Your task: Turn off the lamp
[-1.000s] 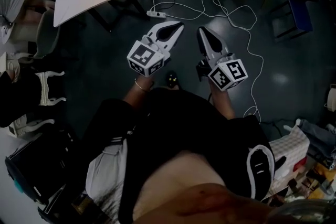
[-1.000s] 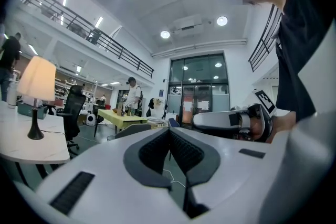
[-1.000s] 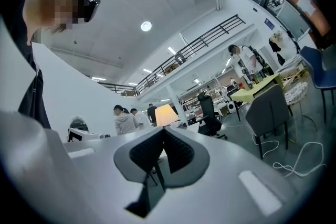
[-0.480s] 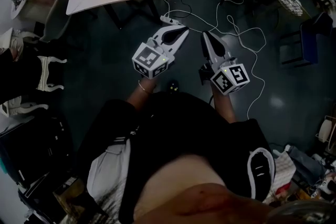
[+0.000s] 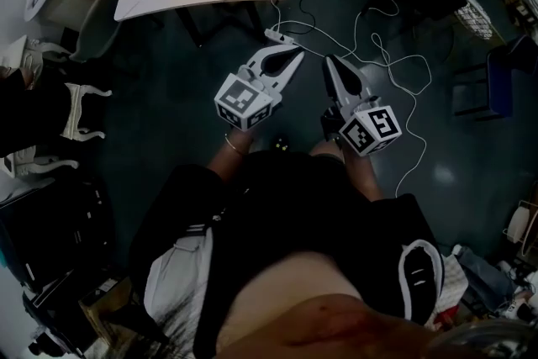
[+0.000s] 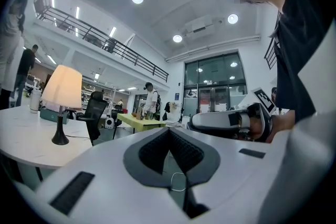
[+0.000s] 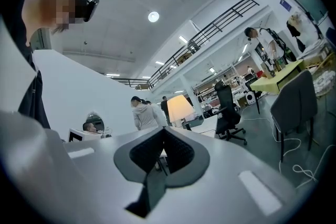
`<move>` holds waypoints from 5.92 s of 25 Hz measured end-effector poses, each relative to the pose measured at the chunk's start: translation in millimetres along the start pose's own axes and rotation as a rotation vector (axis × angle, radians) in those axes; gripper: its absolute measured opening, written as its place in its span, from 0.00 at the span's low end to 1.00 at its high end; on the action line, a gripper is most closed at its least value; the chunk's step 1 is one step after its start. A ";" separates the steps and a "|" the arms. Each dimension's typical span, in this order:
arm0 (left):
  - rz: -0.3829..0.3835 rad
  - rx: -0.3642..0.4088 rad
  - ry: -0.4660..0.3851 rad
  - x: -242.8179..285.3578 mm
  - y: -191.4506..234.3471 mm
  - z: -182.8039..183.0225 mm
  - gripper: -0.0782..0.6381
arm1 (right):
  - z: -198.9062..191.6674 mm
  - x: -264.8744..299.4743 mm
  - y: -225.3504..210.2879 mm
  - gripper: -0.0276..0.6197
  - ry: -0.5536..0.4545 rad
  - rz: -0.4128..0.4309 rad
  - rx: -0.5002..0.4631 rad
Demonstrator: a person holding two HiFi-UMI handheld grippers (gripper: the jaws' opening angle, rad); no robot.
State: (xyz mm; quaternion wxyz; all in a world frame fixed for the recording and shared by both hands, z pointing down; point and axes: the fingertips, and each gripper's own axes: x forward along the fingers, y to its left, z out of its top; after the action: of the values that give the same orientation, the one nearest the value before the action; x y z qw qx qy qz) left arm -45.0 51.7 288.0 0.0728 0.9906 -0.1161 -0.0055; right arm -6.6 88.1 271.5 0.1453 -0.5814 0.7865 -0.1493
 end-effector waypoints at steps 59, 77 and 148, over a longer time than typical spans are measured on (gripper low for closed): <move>0.603 0.084 -0.014 116.4 8.3 21.6 0.12 | 62.6 37.3 -122.9 0.05 0.156 0.583 0.105; 0.416 0.046 -0.036 170.4 56.9 18.0 0.12 | 74.4 68.5 -174.3 0.05 0.130 0.392 0.047; 0.434 -0.151 0.131 295.6 314.5 -128.8 0.12 | -40.8 295.8 -369.6 0.05 0.374 0.294 0.054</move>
State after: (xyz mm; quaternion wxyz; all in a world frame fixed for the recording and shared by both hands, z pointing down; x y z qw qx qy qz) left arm 174.2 -300.9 463.0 0.1538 0.9323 -0.3207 0.0661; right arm 215.6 -295.8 441.8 0.0327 -0.4185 0.8717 -0.2527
